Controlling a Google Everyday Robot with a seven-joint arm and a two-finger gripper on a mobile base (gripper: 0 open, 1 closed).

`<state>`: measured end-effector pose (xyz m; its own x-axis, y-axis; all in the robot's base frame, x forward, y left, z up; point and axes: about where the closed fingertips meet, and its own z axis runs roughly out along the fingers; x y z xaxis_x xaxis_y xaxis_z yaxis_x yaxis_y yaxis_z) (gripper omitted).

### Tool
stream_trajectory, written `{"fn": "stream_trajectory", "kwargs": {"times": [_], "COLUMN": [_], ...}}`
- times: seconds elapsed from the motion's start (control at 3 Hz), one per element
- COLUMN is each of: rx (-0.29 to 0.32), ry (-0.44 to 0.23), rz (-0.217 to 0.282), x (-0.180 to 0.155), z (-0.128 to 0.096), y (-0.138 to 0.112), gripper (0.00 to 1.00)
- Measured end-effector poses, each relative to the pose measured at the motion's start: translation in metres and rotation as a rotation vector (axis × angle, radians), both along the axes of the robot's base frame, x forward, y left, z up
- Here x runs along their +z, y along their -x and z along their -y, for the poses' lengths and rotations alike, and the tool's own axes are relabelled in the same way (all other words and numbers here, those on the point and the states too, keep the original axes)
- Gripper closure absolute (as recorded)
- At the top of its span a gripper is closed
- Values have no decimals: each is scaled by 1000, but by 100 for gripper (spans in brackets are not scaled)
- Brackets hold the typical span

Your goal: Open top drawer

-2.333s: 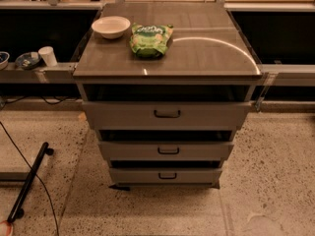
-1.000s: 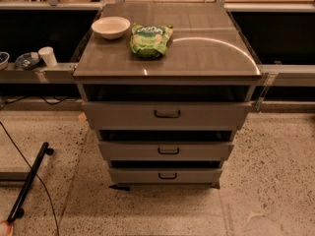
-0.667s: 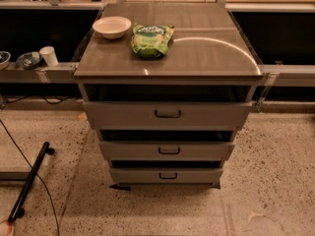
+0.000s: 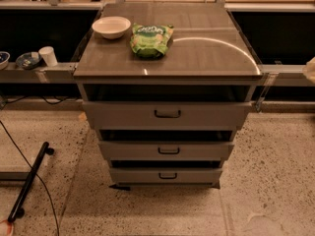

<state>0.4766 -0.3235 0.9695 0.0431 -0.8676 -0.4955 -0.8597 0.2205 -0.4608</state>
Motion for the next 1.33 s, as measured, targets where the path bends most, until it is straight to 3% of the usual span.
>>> {"fn": "stream_trajectory", "kwargs": {"times": [0.67, 1.33], "rx": [70, 91], "ry": [79, 125], "rz": [-6, 9], "x": [-33, -43], "z": [-23, -45], "y": [16, 24], "gripper": [100, 100]}}
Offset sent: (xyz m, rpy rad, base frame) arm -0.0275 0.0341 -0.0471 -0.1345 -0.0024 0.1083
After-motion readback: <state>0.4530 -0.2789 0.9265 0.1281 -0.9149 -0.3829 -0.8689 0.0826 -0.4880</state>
